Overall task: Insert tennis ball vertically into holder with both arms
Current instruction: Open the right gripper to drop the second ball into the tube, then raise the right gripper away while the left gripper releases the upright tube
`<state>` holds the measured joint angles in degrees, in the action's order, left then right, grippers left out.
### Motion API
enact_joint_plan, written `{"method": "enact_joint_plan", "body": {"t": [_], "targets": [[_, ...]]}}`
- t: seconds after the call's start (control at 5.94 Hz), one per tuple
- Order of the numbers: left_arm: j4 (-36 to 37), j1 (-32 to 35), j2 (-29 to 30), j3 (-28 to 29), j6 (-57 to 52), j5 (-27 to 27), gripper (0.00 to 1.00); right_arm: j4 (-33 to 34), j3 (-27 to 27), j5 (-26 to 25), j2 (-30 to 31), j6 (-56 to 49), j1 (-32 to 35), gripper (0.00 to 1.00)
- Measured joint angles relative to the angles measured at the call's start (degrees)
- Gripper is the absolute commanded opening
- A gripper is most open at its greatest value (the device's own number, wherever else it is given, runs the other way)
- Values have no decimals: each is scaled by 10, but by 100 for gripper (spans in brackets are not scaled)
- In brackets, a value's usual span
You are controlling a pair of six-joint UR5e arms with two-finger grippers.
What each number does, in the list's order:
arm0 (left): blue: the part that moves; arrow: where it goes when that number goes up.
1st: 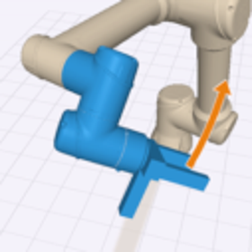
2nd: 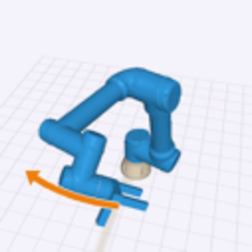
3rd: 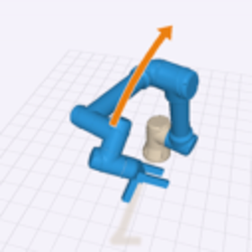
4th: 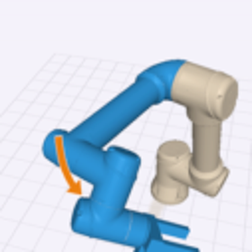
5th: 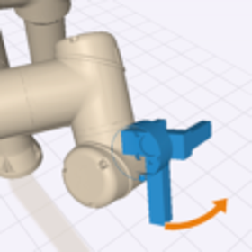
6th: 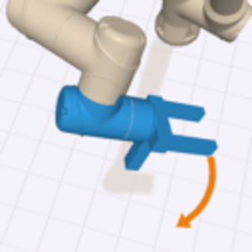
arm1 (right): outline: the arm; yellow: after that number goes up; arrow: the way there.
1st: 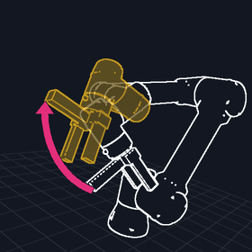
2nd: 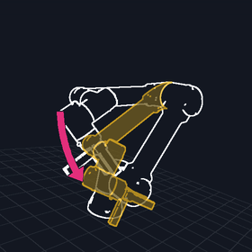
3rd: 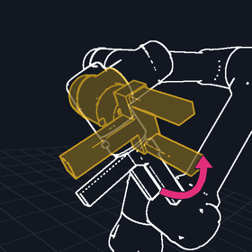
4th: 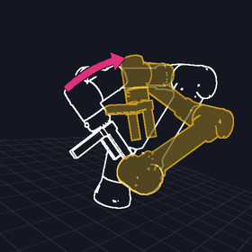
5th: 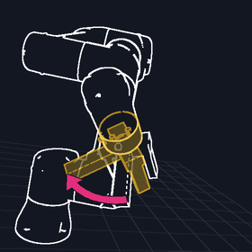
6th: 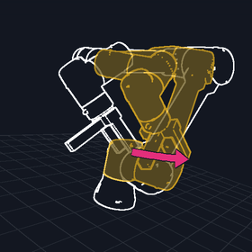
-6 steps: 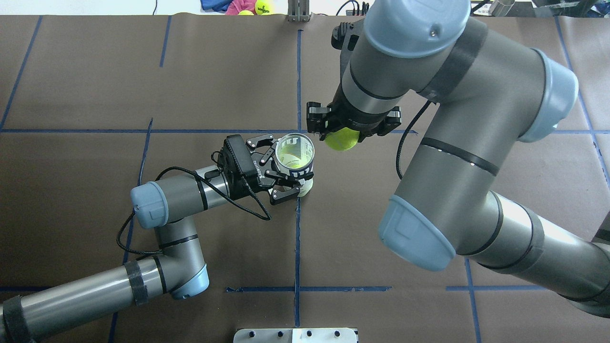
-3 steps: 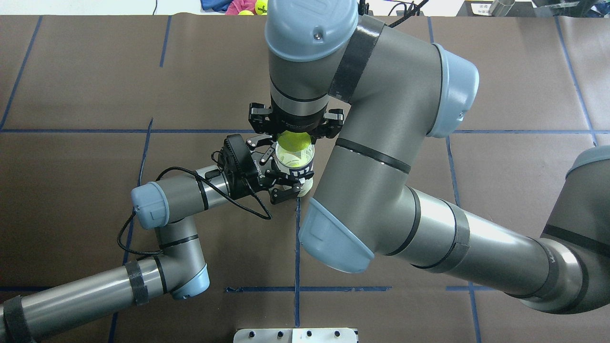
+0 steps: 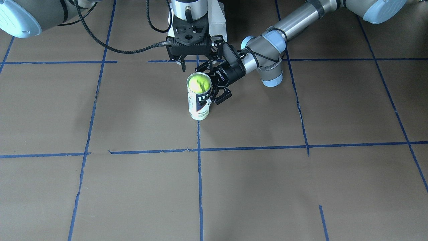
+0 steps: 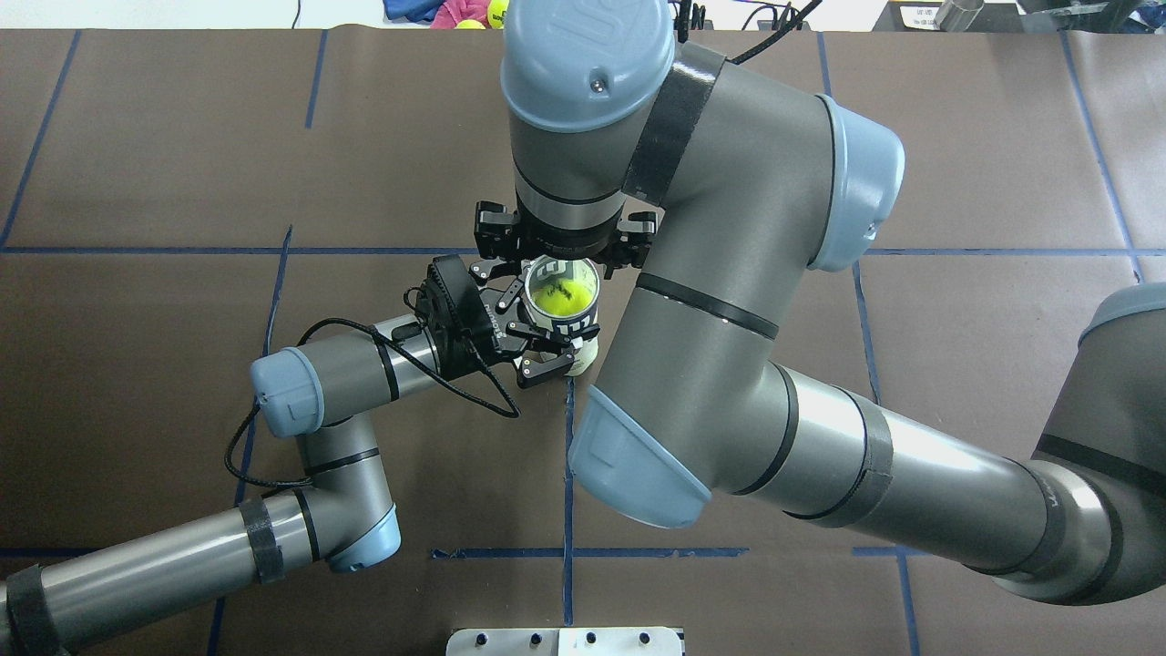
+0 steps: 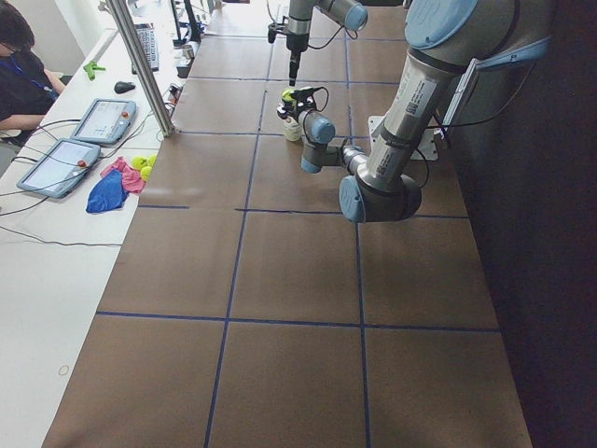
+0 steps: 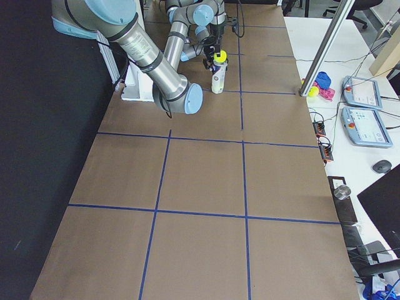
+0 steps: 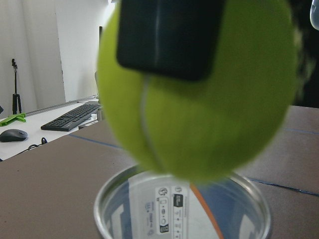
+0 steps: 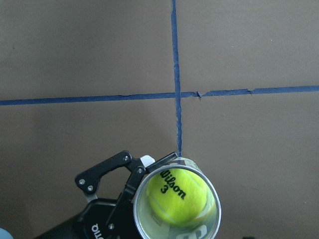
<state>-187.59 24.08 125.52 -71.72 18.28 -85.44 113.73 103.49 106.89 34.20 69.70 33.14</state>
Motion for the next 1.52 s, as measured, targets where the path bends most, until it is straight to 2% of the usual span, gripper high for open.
{"method": "enact_joint_plan", "body": {"t": [0.34,0.67,1.18,1.52], "targets": [[-1,0,0,0,0,0,87,0,1,1,1,-3,0,99],[-1,0,0,0,0,0,95,0,12,7,15,-36,9,99],[-2,5,1,-8,6,1,96,-3,32,47,87,-167,81,99],[1,14,0,-37,33,0,96,-5,34,66,132,-265,132,99]]}}
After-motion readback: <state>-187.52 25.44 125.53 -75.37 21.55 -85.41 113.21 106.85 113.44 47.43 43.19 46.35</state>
